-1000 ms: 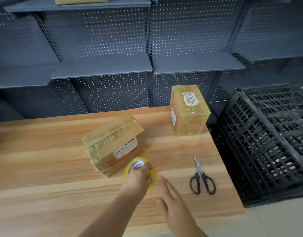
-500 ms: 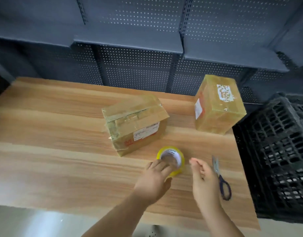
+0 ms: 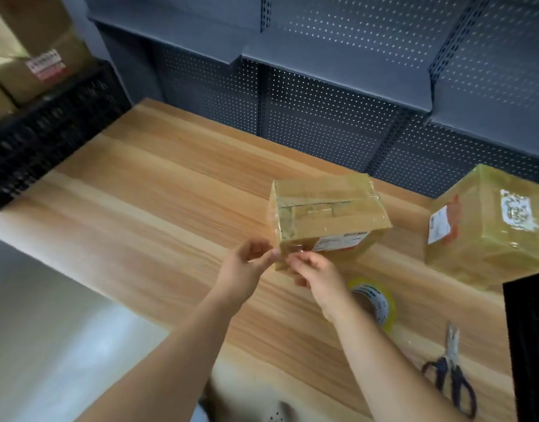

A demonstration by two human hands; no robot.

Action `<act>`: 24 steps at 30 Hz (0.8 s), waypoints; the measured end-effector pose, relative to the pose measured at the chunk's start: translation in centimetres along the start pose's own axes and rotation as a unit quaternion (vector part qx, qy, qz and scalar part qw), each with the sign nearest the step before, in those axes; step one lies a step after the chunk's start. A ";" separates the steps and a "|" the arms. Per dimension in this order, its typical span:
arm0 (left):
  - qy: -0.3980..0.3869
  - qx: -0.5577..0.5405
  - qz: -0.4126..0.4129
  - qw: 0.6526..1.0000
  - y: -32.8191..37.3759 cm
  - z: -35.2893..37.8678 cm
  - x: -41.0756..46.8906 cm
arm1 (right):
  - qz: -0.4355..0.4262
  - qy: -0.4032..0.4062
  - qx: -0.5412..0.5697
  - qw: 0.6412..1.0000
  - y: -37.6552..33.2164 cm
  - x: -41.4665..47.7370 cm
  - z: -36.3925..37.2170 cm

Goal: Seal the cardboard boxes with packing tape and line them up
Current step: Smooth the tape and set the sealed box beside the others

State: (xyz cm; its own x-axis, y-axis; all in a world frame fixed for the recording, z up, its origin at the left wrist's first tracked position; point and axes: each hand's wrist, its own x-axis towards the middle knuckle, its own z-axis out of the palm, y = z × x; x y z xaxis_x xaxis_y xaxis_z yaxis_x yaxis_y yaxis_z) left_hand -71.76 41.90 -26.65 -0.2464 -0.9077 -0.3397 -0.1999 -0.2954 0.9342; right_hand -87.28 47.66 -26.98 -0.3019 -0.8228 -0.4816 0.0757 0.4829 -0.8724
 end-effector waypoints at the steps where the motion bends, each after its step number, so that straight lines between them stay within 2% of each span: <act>1: 0.001 -0.012 0.005 1.000 0.0 0.3 0.0 | 0.003 0.000 0.015 1.000 0.1 0.0 0.2; 5: 0.010 -0.041 -0.009 0.999 0.3 0.8 0.1 | 0.018 -0.001 0.051 0.999 0.8 0.3 0.6; 9: -0.035 -0.003 -0.021 0.999 0.5 0.2 0.5 | 0.037 -0.005 0.094 0.995 0.8 0.8 0.9; 15: -0.036 0.106 0.026 0.993 0.4 -0.1 0.9 | 0.044 -0.024 0.106 0.993 1.0 1.2 0.7; 19: -0.023 0.157 0.075 0.985 0.8 -0.1 0.7 | 0.045 -0.007 0.096 0.994 0.7 1.7 0.6; 24: -0.015 0.186 0.089 0.978 1.3 -0.2 1.2 | 0.028 0.026 0.078 0.996 0.3 1.9 1.1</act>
State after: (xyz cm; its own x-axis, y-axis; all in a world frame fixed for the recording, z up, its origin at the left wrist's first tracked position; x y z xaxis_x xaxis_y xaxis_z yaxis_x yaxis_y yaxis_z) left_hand -72.10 40.35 -25.79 -0.3352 -0.9240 -0.1843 -0.4810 -0.0004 0.8767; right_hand -86.78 45.91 -28.21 -0.3421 -0.7765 -0.5292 0.2397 0.4725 -0.8481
